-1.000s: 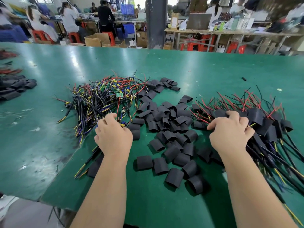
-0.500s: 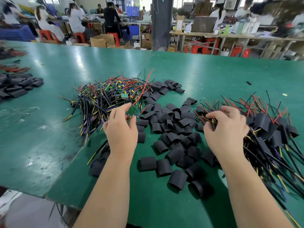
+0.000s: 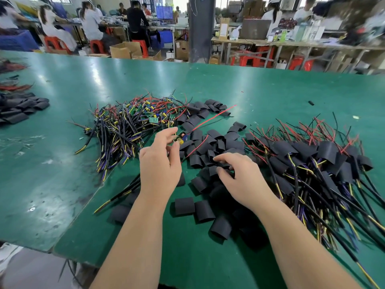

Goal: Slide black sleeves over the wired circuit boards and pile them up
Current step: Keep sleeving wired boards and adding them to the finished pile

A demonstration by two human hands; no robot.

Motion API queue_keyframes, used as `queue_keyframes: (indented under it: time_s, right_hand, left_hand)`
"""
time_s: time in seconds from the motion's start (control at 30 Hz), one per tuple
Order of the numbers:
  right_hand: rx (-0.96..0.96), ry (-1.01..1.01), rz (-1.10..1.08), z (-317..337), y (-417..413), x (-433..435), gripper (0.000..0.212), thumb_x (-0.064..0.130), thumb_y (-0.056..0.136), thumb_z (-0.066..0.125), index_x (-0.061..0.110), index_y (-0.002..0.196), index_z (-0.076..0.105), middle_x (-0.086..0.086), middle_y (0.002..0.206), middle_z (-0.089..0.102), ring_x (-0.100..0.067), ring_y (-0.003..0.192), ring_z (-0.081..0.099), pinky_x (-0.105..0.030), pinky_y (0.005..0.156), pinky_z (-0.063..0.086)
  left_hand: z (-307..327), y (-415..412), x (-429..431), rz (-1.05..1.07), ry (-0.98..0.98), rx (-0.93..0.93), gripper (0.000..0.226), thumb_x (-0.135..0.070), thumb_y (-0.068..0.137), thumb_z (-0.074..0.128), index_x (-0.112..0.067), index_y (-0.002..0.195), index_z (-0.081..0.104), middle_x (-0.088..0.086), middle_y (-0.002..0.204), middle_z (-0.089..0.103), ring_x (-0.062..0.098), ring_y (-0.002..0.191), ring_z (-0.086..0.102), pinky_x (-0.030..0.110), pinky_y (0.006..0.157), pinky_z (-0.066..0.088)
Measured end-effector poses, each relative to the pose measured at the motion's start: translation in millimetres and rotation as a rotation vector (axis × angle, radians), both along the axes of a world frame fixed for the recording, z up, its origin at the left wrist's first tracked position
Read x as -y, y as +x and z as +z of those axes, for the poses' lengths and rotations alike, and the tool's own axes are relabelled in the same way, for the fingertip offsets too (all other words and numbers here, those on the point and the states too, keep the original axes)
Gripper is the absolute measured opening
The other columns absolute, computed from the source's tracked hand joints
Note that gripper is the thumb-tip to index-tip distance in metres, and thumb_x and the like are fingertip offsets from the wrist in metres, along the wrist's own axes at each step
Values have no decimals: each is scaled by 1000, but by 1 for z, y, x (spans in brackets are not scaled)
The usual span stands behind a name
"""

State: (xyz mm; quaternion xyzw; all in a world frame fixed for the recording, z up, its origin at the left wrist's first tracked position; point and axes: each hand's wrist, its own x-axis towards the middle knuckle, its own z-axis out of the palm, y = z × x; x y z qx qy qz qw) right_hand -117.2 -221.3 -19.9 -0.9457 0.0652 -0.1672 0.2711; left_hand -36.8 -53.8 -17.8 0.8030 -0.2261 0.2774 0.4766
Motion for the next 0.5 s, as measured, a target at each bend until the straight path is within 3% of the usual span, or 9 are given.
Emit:
queue_keyframes:
  time_s: [0.1,0.17,0.23,0.33,0.43,0.5]
  right_hand:
    - [1,224,-1,1,4,-7,37,21,95,55,23,133,54,10,116,62,-12,108,55,-25,94,41]
    - [23,410,-16,1,8,-11,46,15,97,52,17,142,44,10,112,63,-5,101,58,-11,84,40]
    - [81,583,22,2,9,-14,51,8,96,53,18,143,40,11,106,66,0,93,60,-6,82,40]
    - [206,809,76,5,8,-13,36,-1,88,63,24,115,59,9,91,74,-4,88,68,-16,83,50]
    - [262,745,15,5,8,-8,21,-1,83,69,20,80,70,5,78,73,-7,74,70,-16,71,52]
    - [268,818,-4,4,9,-7,19,-1,83,70,17,75,68,3,71,73,-9,69,70,-16,66,52]
  left_hand:
    - [-3,-2,2,-203,6,-94,37,-12,93,56,-25,127,52,-11,95,66,2,69,65,31,75,55]
    - [-7,-4,4,-304,70,-156,41,-10,92,56,-31,127,51,-19,87,68,-2,64,63,19,68,51]
    - [-8,-4,6,-374,105,-228,44,-8,92,57,-35,126,51,-24,83,69,0,59,64,11,65,46]
    - [-8,-4,6,-403,119,-290,44,-11,92,59,-37,126,50,-28,86,69,2,57,66,4,64,42]
    - [-6,-5,6,-394,73,-349,36,-16,92,60,-34,122,54,-20,83,71,1,57,66,4,61,42]
    - [-4,-6,7,-371,16,-408,24,-20,90,65,-31,110,60,-11,81,72,3,56,65,6,58,44]
